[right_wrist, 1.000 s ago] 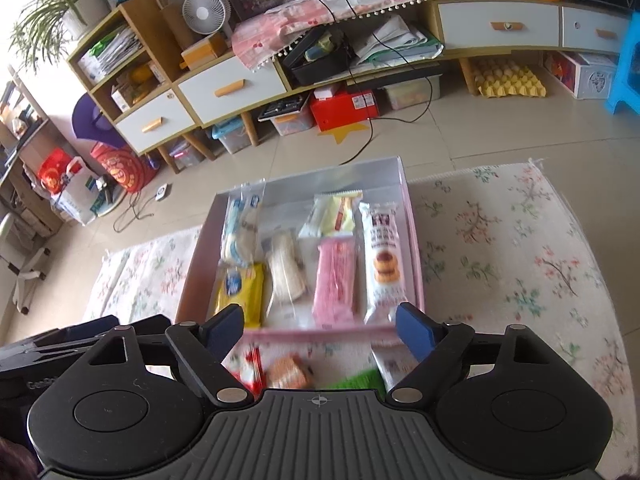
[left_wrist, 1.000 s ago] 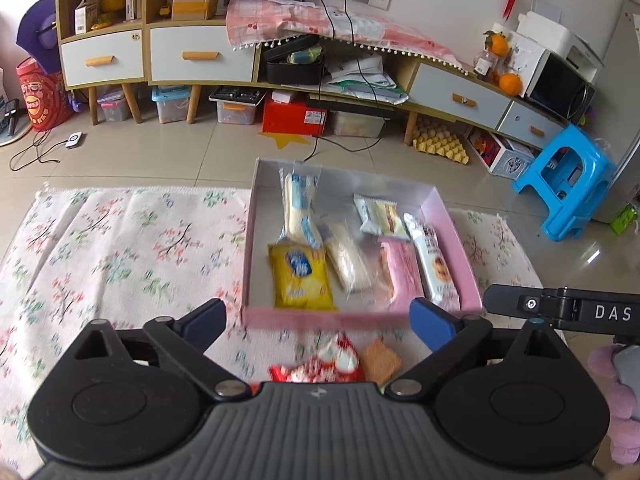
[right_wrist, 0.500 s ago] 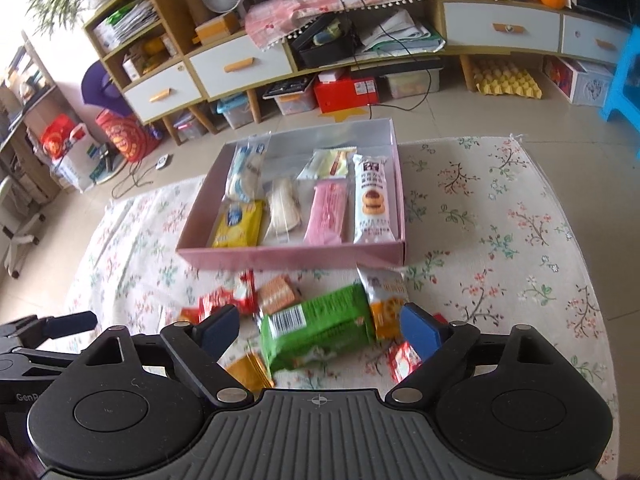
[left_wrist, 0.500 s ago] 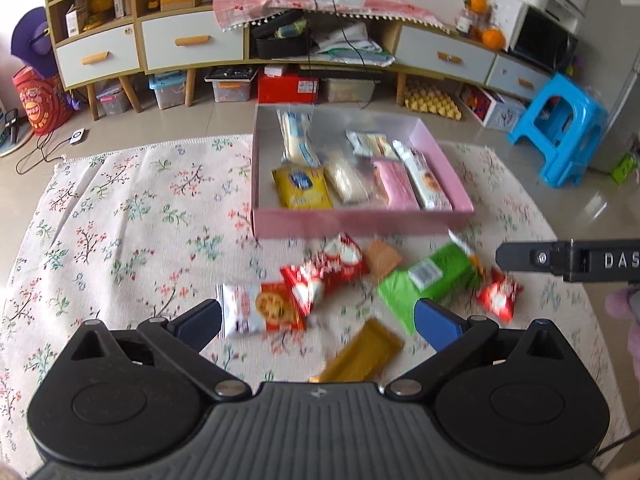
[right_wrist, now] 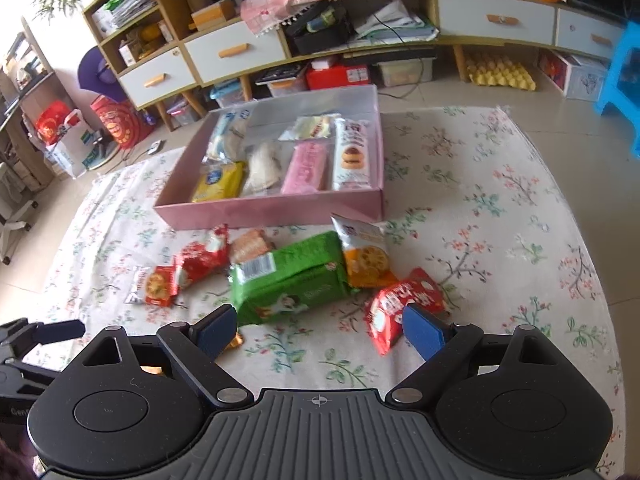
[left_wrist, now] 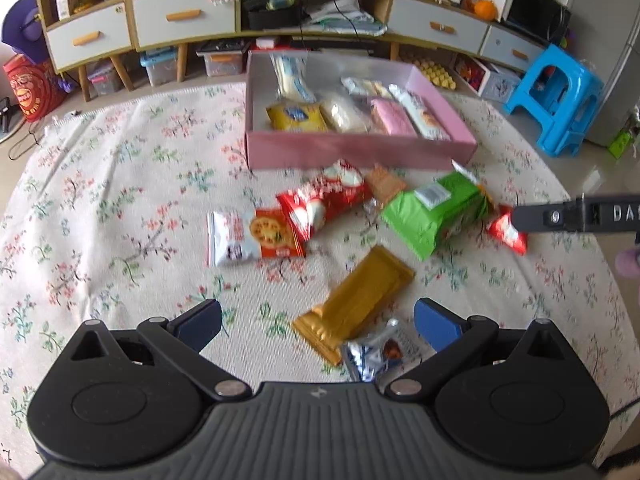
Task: Organize snacks
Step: 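Withdraw both tools from the box toward the remaining snacks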
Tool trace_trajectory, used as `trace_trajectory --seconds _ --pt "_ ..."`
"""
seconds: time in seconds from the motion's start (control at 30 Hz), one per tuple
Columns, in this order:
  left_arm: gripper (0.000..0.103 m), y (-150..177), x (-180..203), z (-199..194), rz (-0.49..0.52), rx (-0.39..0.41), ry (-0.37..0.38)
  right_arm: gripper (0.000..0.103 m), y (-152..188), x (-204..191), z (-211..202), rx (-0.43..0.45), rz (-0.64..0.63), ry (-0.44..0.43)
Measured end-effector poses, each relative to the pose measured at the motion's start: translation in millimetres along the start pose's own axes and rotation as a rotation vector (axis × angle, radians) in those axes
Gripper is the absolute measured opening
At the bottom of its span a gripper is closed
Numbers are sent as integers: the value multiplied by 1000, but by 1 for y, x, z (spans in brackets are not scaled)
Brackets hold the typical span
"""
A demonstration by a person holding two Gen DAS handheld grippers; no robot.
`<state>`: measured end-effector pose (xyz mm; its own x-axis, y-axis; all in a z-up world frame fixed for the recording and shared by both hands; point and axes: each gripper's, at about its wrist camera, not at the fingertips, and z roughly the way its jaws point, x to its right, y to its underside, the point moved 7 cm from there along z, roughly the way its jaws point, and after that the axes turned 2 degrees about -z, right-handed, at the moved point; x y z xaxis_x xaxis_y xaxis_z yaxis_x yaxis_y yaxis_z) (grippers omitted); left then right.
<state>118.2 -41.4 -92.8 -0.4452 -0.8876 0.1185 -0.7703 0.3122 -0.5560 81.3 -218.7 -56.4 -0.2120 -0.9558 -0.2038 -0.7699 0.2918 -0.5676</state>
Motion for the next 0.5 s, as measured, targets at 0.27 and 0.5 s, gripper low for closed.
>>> trace_trajectory --seconds 0.27,0.5 --pt "97 31 8 4 145 -52 52 92 15 10 12 -45 -75 23" --pt "64 57 23 7 234 -120 151 92 32 20 25 -83 -174 58"
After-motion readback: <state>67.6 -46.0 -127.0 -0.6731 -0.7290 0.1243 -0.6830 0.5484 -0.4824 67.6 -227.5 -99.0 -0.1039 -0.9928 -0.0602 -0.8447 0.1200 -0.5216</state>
